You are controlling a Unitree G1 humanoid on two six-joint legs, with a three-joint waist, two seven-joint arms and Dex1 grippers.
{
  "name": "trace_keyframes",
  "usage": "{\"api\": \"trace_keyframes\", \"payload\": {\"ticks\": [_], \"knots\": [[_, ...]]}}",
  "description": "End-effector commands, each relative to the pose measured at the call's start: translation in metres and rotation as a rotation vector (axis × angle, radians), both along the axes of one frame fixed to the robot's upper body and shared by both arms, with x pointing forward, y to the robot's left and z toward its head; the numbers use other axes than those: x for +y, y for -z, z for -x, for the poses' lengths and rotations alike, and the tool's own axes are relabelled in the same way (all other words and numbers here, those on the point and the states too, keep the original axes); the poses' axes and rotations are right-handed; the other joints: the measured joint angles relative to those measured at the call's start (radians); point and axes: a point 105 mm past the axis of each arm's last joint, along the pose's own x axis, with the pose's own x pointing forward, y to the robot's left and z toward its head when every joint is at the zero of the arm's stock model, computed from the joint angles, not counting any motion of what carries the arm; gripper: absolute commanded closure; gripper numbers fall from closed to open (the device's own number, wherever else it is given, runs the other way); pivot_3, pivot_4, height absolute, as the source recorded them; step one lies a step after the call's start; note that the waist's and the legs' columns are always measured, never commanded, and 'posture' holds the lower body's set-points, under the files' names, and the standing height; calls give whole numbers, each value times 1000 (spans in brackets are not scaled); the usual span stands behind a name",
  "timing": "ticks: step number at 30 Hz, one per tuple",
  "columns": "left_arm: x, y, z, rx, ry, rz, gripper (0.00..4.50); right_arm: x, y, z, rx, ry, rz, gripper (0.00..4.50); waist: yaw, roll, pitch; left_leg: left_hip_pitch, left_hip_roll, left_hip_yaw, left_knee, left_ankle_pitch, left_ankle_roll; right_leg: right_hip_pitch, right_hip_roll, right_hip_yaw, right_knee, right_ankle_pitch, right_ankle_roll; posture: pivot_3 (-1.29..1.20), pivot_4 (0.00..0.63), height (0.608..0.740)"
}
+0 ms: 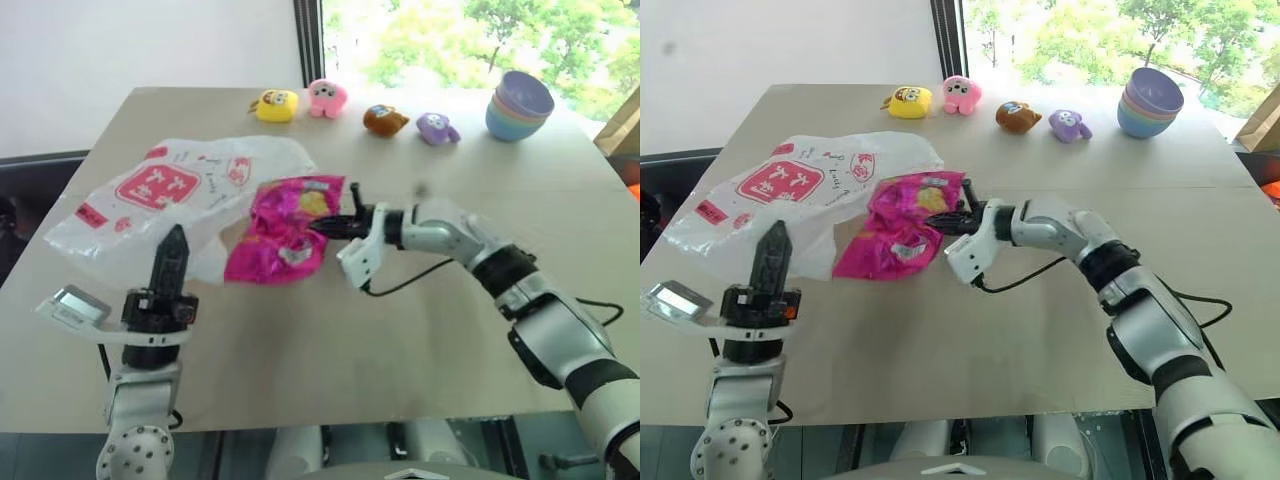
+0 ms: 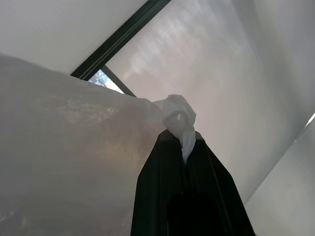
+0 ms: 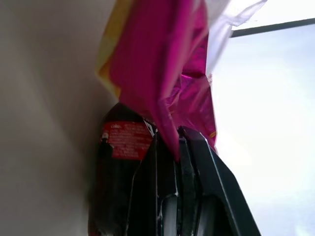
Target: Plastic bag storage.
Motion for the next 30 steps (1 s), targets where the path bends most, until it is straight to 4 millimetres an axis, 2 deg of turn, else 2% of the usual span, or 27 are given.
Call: {"api": "trace_keyframes", "payload": {"ticks": [1, 6, 10, 14, 18, 21, 25, 30], "knots": [[-14, -14, 9, -60, 70, -13, 4500, 14, -12, -3, -34, -20, -37, 4462, -3, 0, 0, 0, 0, 0, 0, 0, 0, 0, 0, 0, 0, 0, 0, 0, 150, 740], [-34, -4, 10, -19, 165, -62, 4500, 38, -19, 1, 61, -30, -127, 4462, -9, 0, 0, 0, 0, 0, 0, 0, 0, 0, 0, -1, 0, 0, 0, 0, 150, 740], [-49, 8, 10, 22, 231, -108, 4500, 51, -28, -4, 229, 25, -246, 4462, -9, 1, 0, 0, 0, 0, -1, 0, 0, 0, 0, -1, 0, 0, 0, 0, 150, 740], [-60, 21, 11, 64, 286, -148, 4500, 53, -46, -21, 427, 130, -430, 4462, -8, 1, 1, 0, 1, -1, -1, 0, 0, 0, 0, -1, 0, 0, 0, 0, 150, 740], [-64, 28, 10, 79, 306, -168, 4500, 53, -61, -23, 543, 134, -544, 4462, -8, 2, 1, -1, 1, -2, -1, 0, 0, -1, -2, -3, 0, 0, -1, 0, 150, 740], [-68, 28, 8, 68, 332, -182, 4500, 59, -61, -12, 635, 89, -556, 4462, -8, 2, 1, -2, 1, -2, -2, 0, 0, -2, -2, -3, 0, 0, 0, 0, 150, 740], [-70, 20, 0, 24, 355, -195, 4500, 69, -53, 20, 695, -38, -471, 4462, -8, 2, 1, -3, 1, -3, -3, 0, 0, -2, -2, -4, 0, 0, 0, 0, 150, 740], [-73, 11, -10, -27, 385, -204, 4500, 70, -45, 41, 760, -109, -408, 4462, -8, 2, 1, -3, 1, -3, -3, 0, 0, -2, -2, -4, 0, 0, 0, 0, 150, 740]]}}
